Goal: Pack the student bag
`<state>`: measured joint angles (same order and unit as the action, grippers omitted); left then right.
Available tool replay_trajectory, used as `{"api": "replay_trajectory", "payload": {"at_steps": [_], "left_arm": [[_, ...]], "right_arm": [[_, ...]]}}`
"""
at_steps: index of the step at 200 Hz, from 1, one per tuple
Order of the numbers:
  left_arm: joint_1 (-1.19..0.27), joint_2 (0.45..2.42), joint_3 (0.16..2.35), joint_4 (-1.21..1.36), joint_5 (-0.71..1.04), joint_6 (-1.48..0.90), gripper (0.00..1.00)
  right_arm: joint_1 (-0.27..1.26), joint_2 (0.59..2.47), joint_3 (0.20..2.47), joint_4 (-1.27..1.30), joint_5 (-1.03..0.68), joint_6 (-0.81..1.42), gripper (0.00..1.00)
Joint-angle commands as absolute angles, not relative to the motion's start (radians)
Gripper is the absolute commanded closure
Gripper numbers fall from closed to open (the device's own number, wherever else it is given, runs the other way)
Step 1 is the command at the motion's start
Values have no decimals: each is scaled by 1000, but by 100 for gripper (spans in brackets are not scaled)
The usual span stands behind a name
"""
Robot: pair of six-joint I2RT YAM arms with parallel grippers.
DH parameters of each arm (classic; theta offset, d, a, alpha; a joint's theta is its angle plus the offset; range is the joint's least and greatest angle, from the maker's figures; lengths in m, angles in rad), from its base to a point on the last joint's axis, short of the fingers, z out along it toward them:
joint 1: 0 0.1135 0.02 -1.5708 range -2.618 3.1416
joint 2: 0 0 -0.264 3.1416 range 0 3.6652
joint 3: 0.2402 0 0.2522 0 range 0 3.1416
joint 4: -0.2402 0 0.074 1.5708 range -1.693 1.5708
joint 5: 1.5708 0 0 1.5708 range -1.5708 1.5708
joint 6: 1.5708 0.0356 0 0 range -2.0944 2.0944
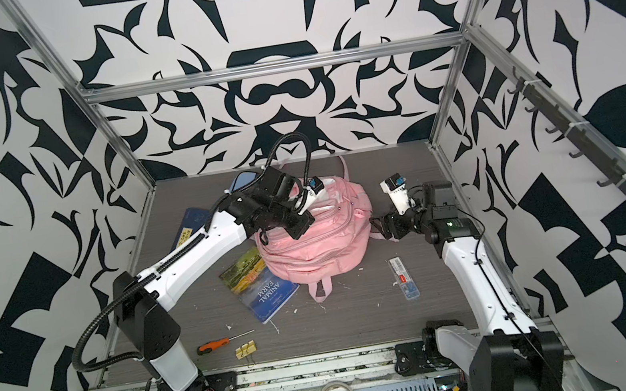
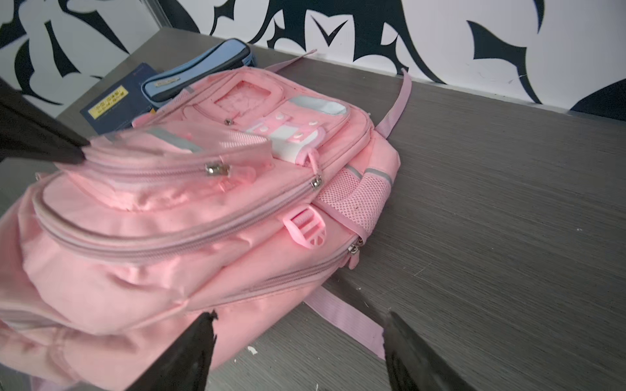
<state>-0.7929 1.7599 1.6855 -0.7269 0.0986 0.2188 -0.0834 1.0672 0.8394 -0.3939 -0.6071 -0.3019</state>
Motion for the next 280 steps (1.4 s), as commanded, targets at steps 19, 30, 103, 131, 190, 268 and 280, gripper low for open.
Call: {"api": "replay_trajectory", "payload": {"at_steps": [19, 30, 103, 131, 190, 268, 280], "left_arm": [[-755, 1624, 1624, -750, 212, 230, 100], [-744, 1603, 1603, -753, 226, 237, 100], [-672, 1536, 1627, -857, 355, 256, 100], [-672, 1529, 1619, -855, 382, 244, 100], [-672, 1508, 1600, -867, 426, 247, 100], [-672, 1485, 1574, -885, 449, 250, 100], [-672, 1487, 1572, -885, 450, 250, 100]], "right_arm": [[-74, 1086, 825, -414, -605, -411, 17], [-64, 1105, 840, -432, -615, -413, 17], [11, 1184, 833, -498, -622, -492, 23], [11, 1195, 817, -488, -618, -509, 49], [25, 1306, 862, -514, -615, -555, 35], [49, 1453, 943, -542, -651, -566, 36], [55, 1456, 936, -540, -648, -572, 35]]}}
